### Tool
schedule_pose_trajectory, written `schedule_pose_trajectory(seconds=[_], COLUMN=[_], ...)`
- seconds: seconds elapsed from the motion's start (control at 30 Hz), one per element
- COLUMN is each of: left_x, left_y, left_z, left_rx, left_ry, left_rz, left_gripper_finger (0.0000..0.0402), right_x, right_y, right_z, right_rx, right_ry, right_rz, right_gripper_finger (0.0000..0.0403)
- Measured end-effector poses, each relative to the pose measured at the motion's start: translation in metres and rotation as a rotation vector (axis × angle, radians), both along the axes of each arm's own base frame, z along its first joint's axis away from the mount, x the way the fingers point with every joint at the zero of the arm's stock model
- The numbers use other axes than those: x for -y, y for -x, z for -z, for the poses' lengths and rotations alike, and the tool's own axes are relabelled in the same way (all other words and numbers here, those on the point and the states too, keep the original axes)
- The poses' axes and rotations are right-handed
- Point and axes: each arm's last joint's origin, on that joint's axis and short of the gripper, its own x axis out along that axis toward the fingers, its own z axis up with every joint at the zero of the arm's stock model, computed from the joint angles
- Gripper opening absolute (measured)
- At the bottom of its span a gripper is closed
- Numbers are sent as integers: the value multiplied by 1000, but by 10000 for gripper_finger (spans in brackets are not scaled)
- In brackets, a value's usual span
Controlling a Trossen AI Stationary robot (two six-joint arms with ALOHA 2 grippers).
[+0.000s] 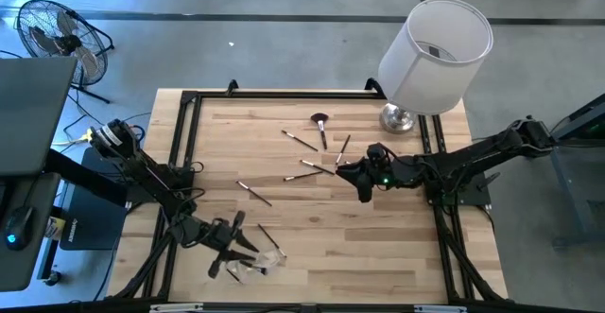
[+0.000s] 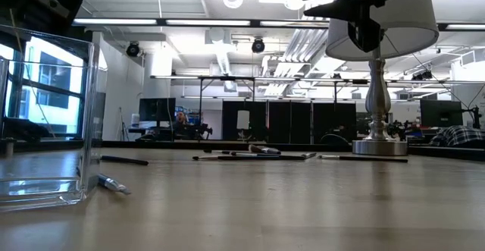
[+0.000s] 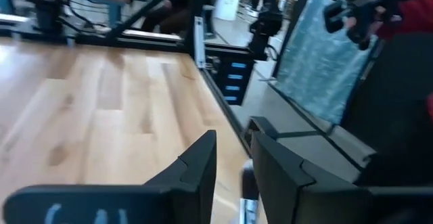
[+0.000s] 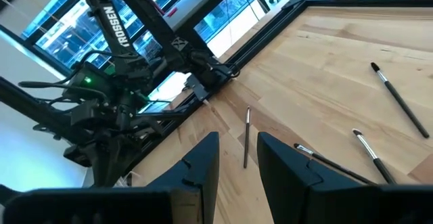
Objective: Pick & Place Makeup Supplies
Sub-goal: Put the silver makeup brush into the transparent organizer
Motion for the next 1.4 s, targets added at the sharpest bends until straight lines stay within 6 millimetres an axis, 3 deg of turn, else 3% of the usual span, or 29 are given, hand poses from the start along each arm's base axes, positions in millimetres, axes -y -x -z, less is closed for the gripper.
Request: schedule_pose_trajectory(seconds=[0.33,0.7,0.93,1.23,1.4], left_x=[-16,-53,-82,-107,-137], left_y=[-14,-44,-74,-113,-120], left_z=[-1,-10,-30,-48,-44], left_rx=[22,76,111,-161,-270], left_ry=[-29,30,51,23,72], left_rz=[-157,-344,-474,-459,-420], left_gripper_finger=[5,1,1,0,0], right_x=[0,0,1,22,31], right_y=[1,2,2,9,14], right_z=[4,6,7,29,39], right_rx=[-43,-90,-132,-389,-513], right_ry=[14,149,305,343,288], right_rz=[-1,-34,-56,-31,-75], right_gripper_finger=[96,96,96,96,96])
